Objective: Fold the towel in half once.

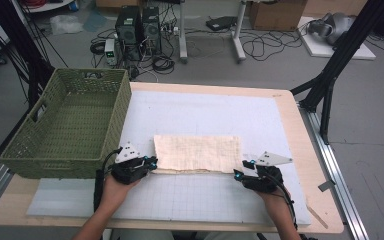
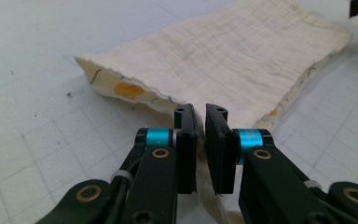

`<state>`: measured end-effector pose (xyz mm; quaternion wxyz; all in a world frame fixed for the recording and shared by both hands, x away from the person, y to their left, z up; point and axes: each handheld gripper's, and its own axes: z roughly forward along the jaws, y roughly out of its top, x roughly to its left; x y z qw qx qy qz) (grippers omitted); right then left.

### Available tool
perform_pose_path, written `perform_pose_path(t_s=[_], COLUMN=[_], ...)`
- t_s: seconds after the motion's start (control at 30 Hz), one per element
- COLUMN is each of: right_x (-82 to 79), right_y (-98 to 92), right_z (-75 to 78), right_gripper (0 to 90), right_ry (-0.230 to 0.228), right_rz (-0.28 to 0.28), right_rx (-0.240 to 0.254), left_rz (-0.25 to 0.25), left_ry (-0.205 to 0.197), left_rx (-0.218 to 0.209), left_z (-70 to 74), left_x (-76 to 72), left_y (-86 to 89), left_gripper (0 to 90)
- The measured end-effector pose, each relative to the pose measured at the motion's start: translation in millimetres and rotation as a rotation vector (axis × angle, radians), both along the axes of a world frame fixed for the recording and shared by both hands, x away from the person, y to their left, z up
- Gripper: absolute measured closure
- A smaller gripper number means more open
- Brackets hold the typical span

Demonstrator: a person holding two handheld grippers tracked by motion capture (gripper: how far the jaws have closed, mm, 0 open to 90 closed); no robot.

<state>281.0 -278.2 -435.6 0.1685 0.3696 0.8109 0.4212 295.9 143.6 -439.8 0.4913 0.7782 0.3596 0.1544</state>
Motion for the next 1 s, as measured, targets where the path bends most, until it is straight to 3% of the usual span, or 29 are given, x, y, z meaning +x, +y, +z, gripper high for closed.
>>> perform_pose_path(t_s=[0.07,0.17,0.23,0.33,0.4,0.53,0.63,0.73,0.8,0.9,1.0], right_x=[2.4,4.9,5.1,4.7,5.6,7.4,9.2,8.7,8.6,12.3,21.3], right_y=[7.6,12.5,12.0,9.1,6.5,7.2,3.9,-4.3,-11.1,-18.5,-13.6], right_z=[-3.6,-5.4,-3.3,2.8,3.8,-6.4,-4.2,0.7,4.6,7.3,-0.2], right_gripper=[56.1,76.0,85.8,87.0,87.0,85.4,73.1,62.9,56.7,50.4,49.1], right_ry=[0.009,-0.001,-0.030,-0.070,-0.064,-0.015,0.008,0.015,0.009,-0.008,0.030], right_rz=[0.014,0.008,-0.003,-0.030,-0.037,-0.021,-0.032,-0.047,-0.077,-0.136,-0.159], right_rx=[-0.050,-0.137,-0.147,-0.130,-0.119,-0.172,-0.151,-0.092,-0.016,0.080,0.060], left_rz=[0.002,0.005,0.002,0.002,-0.001,-0.013,0.015,0.067,0.094,0.134,0.156], left_ry=[-0.004,-0.007,-0.006,-0.004,0.011,0.058,0.063,0.051,0.063,0.080,0.134], left_rx=[-0.011,-0.024,-0.023,-0.014,-0.013,0.004,0.006,-0.022,-0.030,-0.026,-0.029], left_z=[1.2,2.3,2.7,3.4,2.9,-0.1,1.1,3.7,3.1,0.9,-3.9], left_x=[-0.7,-1.6,-2.5,-5.0,-7.9,-13.4,-13.8,-11.1,-6.0,5.2,18.2], left_y=[0.7,2.3,3.0,3.6,4.1,4.1,7.1,12.4,14.7,13.9,11.4], left_gripper=[82.3,82.9,82.8,82.8,82.8,80.5,70.4,59.5,52.7,49.5,46.7])
